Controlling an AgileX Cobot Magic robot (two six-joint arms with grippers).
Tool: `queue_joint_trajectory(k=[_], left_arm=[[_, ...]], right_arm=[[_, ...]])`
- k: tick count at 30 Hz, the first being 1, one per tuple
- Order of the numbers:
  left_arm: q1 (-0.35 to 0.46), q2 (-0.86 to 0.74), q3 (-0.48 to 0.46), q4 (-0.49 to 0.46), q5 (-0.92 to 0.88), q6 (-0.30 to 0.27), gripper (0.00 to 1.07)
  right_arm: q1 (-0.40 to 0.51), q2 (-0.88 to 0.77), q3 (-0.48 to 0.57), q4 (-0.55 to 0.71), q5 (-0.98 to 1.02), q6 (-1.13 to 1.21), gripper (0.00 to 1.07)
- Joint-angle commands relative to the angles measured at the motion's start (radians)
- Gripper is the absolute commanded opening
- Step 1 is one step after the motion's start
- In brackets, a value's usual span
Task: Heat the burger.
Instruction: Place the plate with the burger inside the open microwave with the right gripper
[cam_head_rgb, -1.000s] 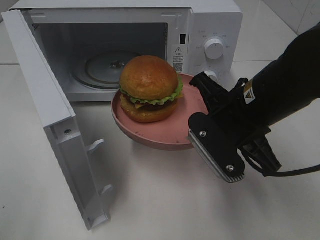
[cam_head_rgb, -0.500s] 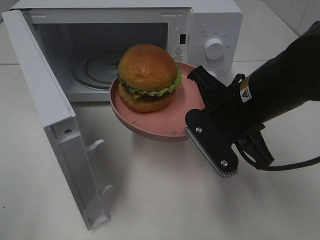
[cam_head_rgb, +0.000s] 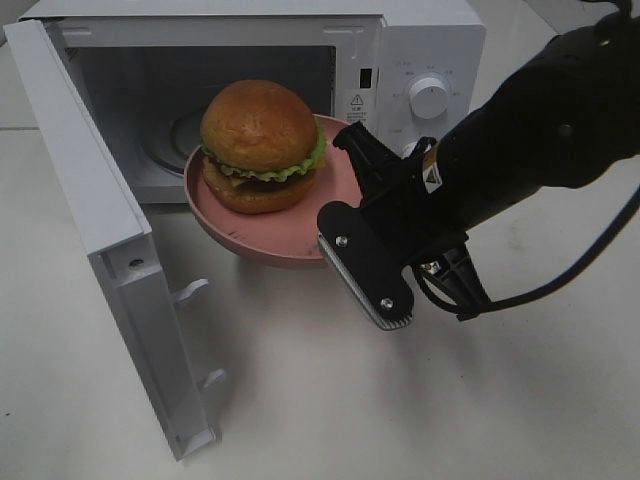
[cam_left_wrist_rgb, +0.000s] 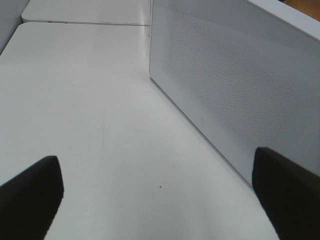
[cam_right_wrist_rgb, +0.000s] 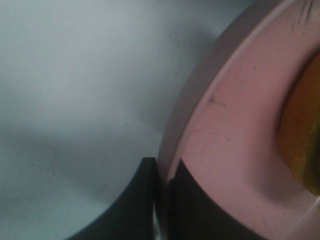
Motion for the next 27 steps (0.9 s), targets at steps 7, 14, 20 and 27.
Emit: queue_joint_trajectory(k=[7, 14, 20, 27], left_arm=[[0.001, -0.022, 0.001, 0.001, -0.006, 0.002, 0.98], [0.001, -0.022, 0.001, 0.001, -0.006, 0.002, 0.98], [0.001, -0.022, 0.001, 0.001, -0.006, 0.002, 0.98], [0.001, -0.022, 0.001, 0.001, -0.006, 0.002, 0.98]], right_arm=[[0.007, 0.099, -0.137, -0.002, 0.019, 0.011, 0.00], [0.007, 0.175, -0.247, -0.003, 0.073, 0.035, 0.00], [0.007, 0.232, -0.314, -0.004, 0.097, 0.061, 0.00], [0.007, 0.285, -0.389, -0.022, 0.106, 0.072, 0.00]])
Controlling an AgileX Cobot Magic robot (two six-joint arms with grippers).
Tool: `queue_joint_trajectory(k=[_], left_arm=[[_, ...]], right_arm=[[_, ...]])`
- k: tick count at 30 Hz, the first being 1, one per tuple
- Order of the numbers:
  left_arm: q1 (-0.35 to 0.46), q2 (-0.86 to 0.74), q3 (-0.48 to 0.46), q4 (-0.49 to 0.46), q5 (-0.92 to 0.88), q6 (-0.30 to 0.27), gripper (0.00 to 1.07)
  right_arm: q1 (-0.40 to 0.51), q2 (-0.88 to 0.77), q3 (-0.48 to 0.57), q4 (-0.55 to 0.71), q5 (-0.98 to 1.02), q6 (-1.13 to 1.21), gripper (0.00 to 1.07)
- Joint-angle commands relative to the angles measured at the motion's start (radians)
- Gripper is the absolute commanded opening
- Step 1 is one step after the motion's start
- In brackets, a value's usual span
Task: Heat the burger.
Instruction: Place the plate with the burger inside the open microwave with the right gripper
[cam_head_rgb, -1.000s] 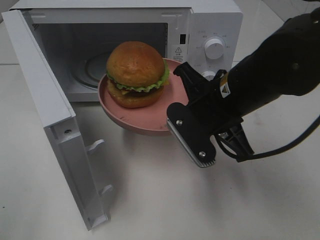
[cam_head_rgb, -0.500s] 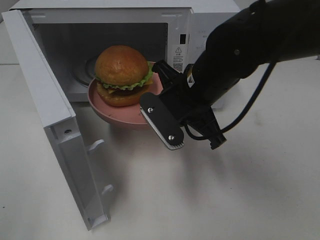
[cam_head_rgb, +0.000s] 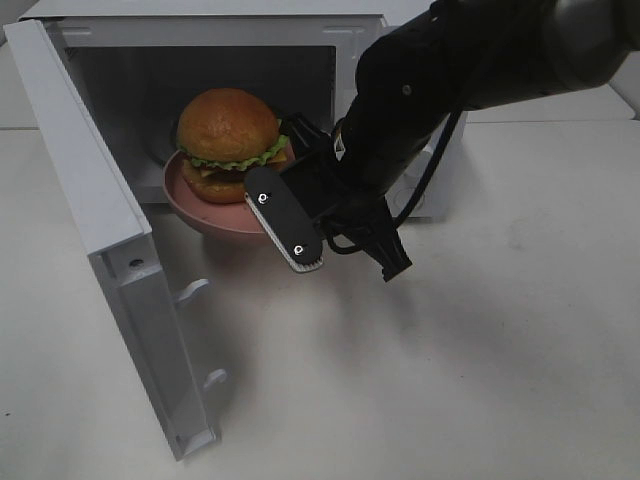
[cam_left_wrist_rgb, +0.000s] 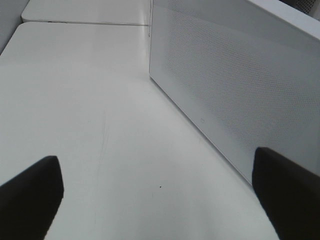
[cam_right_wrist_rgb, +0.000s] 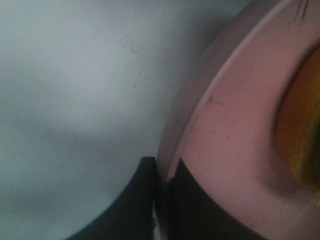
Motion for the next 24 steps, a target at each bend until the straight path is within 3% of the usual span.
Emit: queue_joint_trajectory(k=[1, 24], left_arm=[[0.001, -0.022, 0.001, 0.000, -0.006, 0.002, 0.98], [0.001, -0.022, 0.001, 0.000, -0.006, 0.002, 0.98]], right_arm=[[0.001, 0.019, -0.065, -0.021, -0.034, 0.033, 0.00], [0.001, 0.233, -0.408, -0.102, 0.083, 0.240, 0.00]])
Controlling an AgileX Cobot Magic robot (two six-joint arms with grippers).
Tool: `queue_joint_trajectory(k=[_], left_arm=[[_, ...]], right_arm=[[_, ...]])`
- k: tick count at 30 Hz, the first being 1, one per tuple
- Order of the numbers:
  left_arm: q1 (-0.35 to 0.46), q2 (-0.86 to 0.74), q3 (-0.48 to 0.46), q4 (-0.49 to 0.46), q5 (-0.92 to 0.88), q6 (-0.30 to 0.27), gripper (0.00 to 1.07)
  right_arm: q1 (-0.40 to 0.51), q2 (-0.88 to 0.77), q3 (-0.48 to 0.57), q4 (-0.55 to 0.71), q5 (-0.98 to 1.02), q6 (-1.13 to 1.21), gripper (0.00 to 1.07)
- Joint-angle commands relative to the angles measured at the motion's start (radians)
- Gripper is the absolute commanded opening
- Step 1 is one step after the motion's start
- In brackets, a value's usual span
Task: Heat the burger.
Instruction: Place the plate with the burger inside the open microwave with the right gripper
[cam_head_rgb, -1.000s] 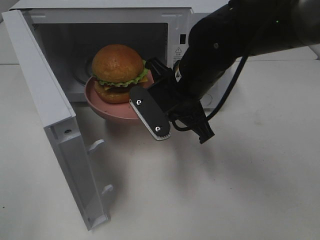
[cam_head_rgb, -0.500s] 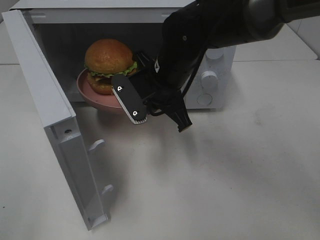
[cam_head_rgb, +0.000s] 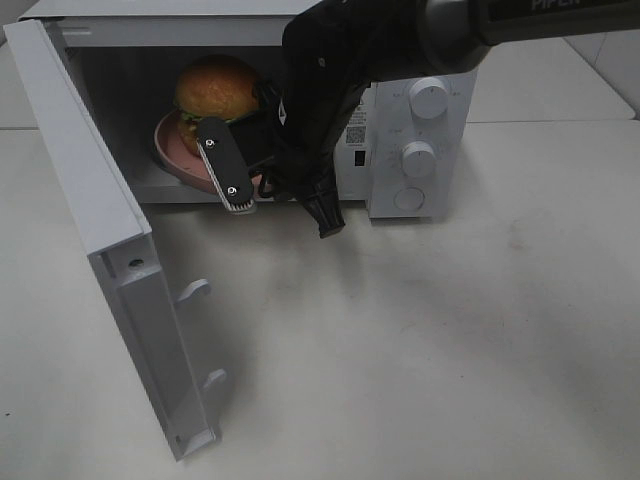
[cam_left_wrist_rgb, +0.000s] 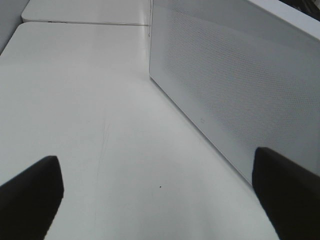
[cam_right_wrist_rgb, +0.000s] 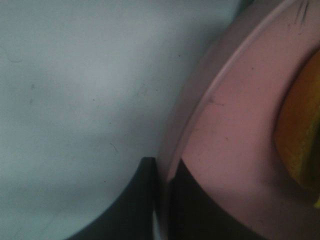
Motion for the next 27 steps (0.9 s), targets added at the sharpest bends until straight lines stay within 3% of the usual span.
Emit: queue_joint_trajectory(k=[1, 19, 27], left_arm=[[0.001, -0.022, 0.001, 0.000, -0.006, 0.002, 0.98], [0.001, -0.022, 0.001, 0.000, -0.006, 0.002, 0.98], [0.001, -0.022, 0.001, 0.000, -0.006, 0.002, 0.98]], right_arm=[[-0.002, 0.023, -0.069, -0.039, -0.017, 0.056, 0.00], [-0.002, 0.181, -0.308, -0.090, 0.038, 0.119, 0.01], [-0.002, 0.214, -0.339, -0.091, -0.004, 0.107, 0.04]])
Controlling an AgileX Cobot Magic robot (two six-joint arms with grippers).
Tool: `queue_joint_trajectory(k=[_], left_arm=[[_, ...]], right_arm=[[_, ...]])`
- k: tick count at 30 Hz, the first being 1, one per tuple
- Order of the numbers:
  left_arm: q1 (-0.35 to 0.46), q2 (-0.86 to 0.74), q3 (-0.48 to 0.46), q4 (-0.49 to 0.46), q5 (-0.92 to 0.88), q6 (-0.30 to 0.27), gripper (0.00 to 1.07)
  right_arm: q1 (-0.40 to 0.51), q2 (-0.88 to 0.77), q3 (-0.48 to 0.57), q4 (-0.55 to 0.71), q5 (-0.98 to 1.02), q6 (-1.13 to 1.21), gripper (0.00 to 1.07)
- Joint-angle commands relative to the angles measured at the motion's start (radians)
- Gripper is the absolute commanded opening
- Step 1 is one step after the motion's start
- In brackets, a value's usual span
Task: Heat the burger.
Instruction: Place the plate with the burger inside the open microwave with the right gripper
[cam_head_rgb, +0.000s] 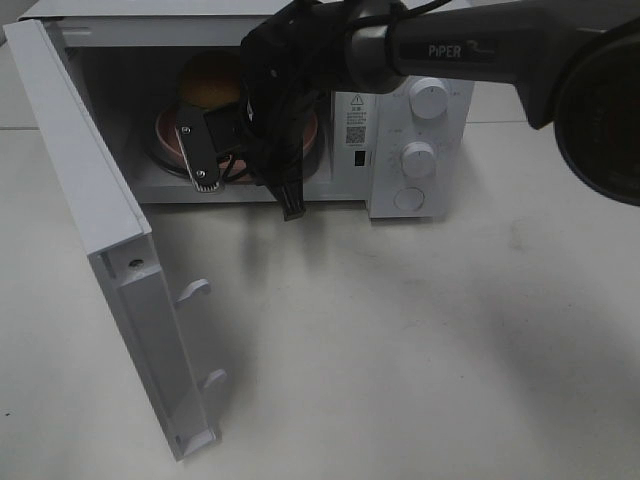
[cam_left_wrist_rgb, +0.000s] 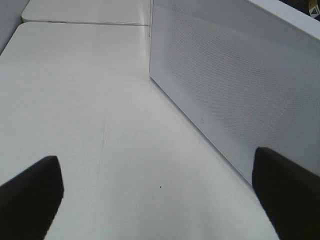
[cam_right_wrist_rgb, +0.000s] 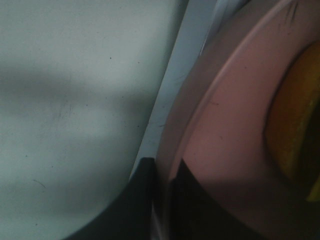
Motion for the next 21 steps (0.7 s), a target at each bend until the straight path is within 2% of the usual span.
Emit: queue_joint_trajectory(k=[1, 9, 11, 14, 17, 20, 21], left_arm=[[0.001, -0.022, 0.001, 0.000, -0.006, 0.002, 0.98], [0.001, -0.022, 0.001, 0.000, -0.006, 0.002, 0.98], [0.001, -0.022, 0.001, 0.000, -0.006, 0.002, 0.98], [0.001, -0.022, 0.001, 0.000, -0.006, 0.002, 0.98], [0.001, -0.022, 0.001, 0.000, -0.006, 0.002, 0.98], [0.001, -0.022, 0.001, 0.000, -0.006, 0.002, 0.98], [0.001, -0.022, 0.001, 0.000, -0.006, 0.002, 0.98]], right_arm=[[-0.001, -0.006, -0.023, -0.023, -0.076, -0.006, 0.04], [-0.015, 0.000, -0.027, -0.014, -0.095, -0.005, 0.12], [-0.015, 0.000, -0.027, -0.016, -0.095, -0.006, 0.24], [-0.015, 0.000, -0.027, -0.016, -0.095, -0.006, 0.28], [-0.015, 0.000, -0.027, -0.010, -0.090, -0.005, 0.47], [-0.015, 0.000, -0.027, -0.010, -0.088, -0.004, 0.49], [-0.015, 0.000, -0.027, -0.008, -0.082, 0.006, 0.52]])
